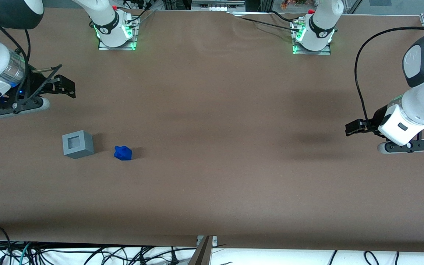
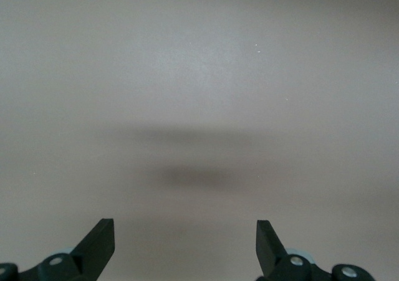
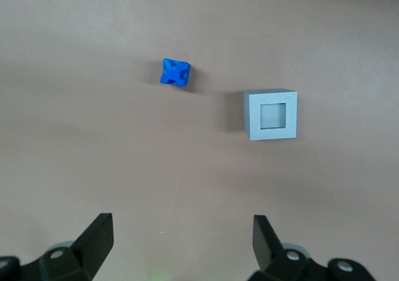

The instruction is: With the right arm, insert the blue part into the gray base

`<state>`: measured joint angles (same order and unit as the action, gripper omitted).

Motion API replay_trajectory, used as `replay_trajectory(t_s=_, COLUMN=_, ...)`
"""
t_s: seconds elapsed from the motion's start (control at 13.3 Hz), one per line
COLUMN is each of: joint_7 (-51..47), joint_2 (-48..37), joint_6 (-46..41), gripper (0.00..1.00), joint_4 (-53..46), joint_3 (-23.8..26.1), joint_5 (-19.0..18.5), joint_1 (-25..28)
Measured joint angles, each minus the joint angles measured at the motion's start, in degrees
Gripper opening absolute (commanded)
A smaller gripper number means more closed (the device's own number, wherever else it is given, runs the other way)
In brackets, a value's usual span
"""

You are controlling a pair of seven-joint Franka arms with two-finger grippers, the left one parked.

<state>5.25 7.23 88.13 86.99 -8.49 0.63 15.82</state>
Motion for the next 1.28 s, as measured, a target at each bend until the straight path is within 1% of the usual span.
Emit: replay_trajectory(t_s=1.28, joint_7=1.10, joint_2=0.41, joint_6=-0.09, gripper=0.99, joint_4=0.10, joint_3=-0.06, joint_5=0.11, joint_1=-0.12)
